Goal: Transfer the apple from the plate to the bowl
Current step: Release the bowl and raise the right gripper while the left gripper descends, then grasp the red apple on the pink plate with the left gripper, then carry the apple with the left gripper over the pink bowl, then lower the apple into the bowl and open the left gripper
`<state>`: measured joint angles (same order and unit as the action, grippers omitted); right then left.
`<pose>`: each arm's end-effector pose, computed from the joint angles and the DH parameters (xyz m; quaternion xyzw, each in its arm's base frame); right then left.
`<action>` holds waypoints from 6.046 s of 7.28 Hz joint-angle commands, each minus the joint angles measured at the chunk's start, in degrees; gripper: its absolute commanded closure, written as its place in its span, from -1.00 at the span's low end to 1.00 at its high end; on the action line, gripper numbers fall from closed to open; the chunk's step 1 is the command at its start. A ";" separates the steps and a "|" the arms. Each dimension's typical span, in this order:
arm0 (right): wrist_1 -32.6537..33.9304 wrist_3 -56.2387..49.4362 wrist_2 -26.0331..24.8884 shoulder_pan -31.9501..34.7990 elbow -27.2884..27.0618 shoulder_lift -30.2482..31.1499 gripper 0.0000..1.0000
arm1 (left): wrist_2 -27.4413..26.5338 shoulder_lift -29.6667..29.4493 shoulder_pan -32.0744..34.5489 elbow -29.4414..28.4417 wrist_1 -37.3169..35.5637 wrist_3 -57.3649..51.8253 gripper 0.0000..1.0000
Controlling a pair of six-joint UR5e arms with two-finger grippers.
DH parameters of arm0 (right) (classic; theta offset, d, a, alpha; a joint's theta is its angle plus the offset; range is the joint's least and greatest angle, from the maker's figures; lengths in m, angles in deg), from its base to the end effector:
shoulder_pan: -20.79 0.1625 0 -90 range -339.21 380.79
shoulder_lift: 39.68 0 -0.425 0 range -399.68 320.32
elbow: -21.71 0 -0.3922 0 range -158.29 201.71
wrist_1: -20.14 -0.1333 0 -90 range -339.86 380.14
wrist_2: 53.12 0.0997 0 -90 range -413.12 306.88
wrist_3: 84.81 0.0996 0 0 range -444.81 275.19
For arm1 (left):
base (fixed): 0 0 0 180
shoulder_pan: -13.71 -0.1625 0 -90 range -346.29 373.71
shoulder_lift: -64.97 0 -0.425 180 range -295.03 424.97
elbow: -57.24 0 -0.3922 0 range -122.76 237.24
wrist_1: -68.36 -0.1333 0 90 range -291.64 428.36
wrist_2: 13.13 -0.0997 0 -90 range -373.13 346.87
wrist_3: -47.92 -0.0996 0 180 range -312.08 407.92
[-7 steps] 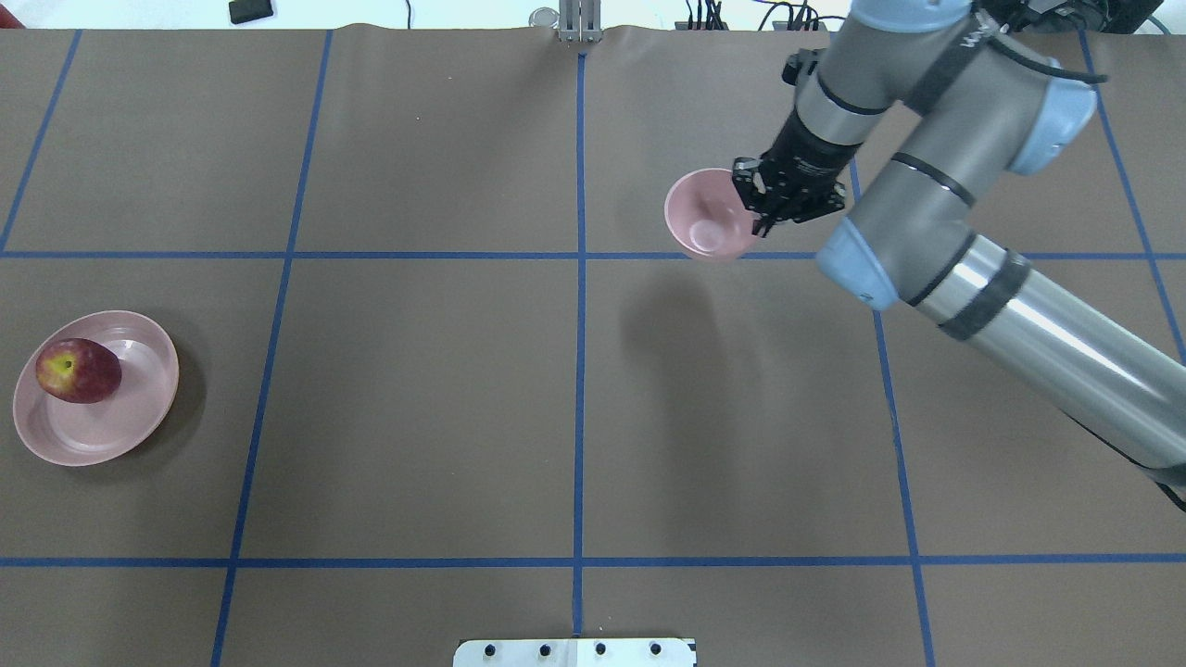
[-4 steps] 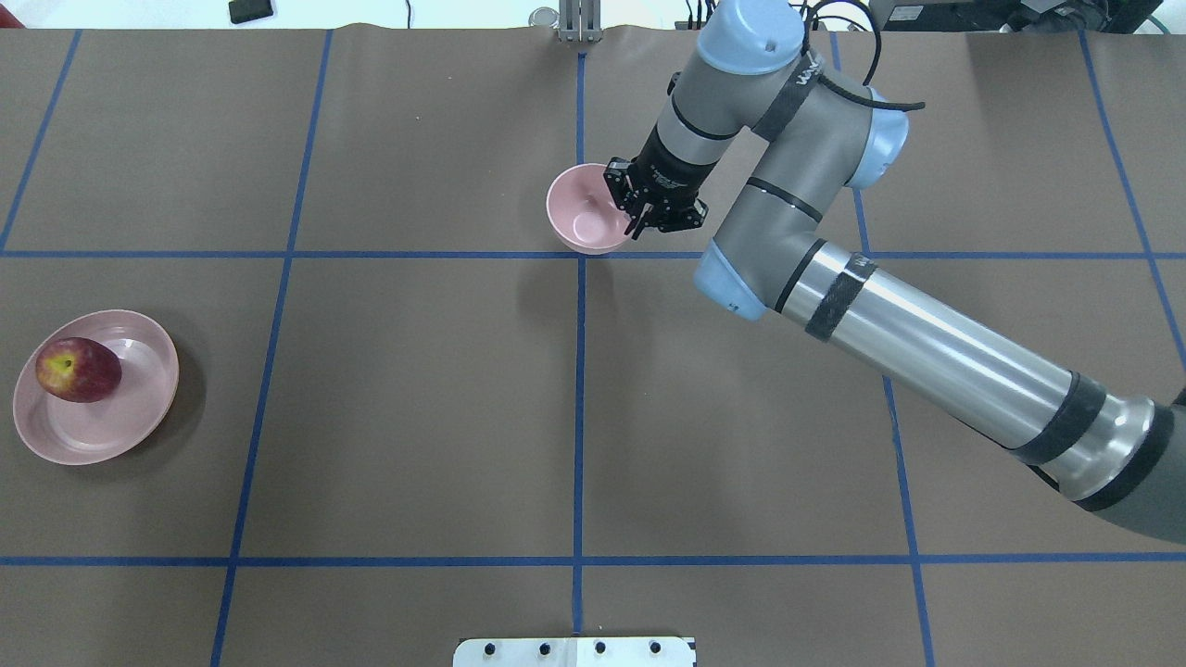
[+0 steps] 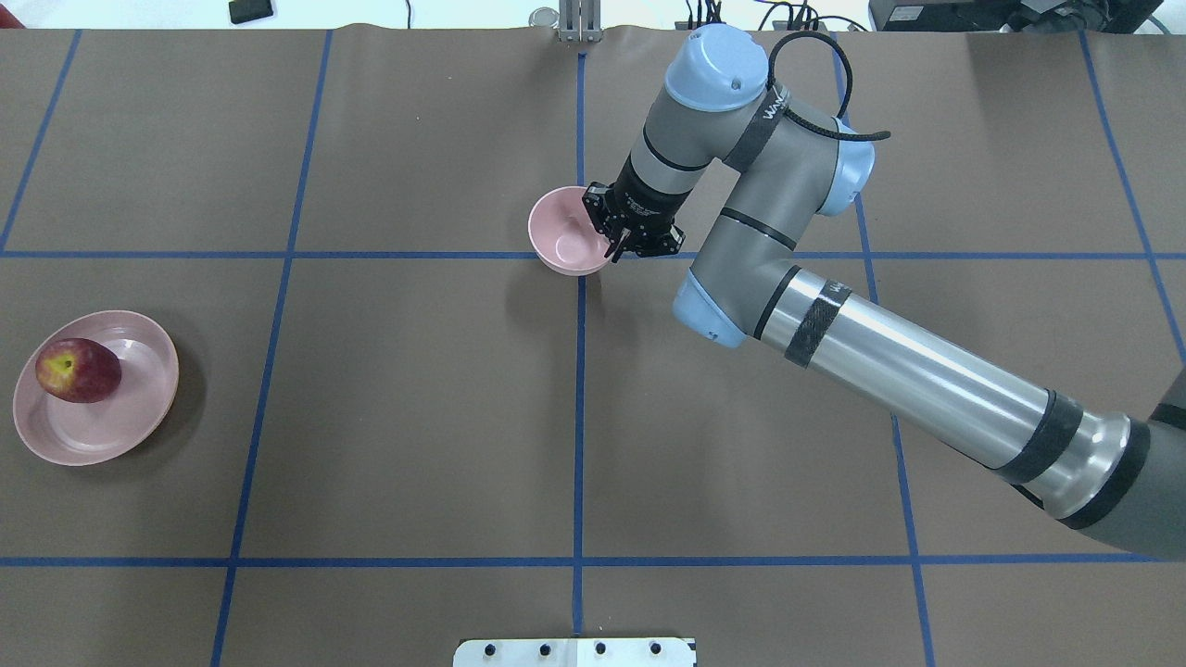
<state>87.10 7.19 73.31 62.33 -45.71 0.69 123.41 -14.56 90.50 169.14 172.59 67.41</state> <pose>-0.5485 -0.5850 0.2344 -0.1305 -0.4742 0.1963 0.8483 0.0381 -0.4294 0.5213 0.0873 0.4270 0.0385 0.8992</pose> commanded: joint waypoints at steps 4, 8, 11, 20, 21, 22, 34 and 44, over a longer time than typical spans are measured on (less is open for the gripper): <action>1.07 -2.95 3.17 4.13 -11.78 7.90 -1.00 | -6.50 -0.54 -8.73 -0.01 0.01 4.07 -0.95; 1.16 -31.26 12.88 20.14 -35.48 41.04 -1.00 | -8.84 -2.56 -16.65 -9.46 12.77 15.01 -0.95; 1.51 -37.24 12.35 20.87 -35.32 43.47 -1.00 | -15.13 -3.79 -23.06 -12.23 18.56 22.26 -0.95; 3.62 -37.24 11.91 19.99 -34.71 43.30 -1.00 | -13.69 -3.87 -24.32 -12.94 18.12 22.61 0.99; 3.62 -37.24 11.65 20.07 -34.71 43.21 -1.00 | -8.97 -4.31 -24.32 -11.98 18.12 22.70 1.00; 3.53 -37.42 11.73 21.55 -34.97 43.30 -1.00 | -5.62 -5.19 -23.79 -8.92 16.20 24.79 1.00; 3.53 -46.91 11.74 25.44 -35.41 47.69 -1.00 | -24.83 -75.69 -38.91 -51.43 -4.38 54.88 1.00; 3.62 -46.91 11.56 25.08 -34.88 47.78 -1.00 | -25.80 -74.28 -39.35 -53.27 -3.33 52.94 -0.74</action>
<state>90.72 -39.73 84.87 87.37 -80.55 48.47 97.63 -88.90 51.27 115.87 169.09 120.31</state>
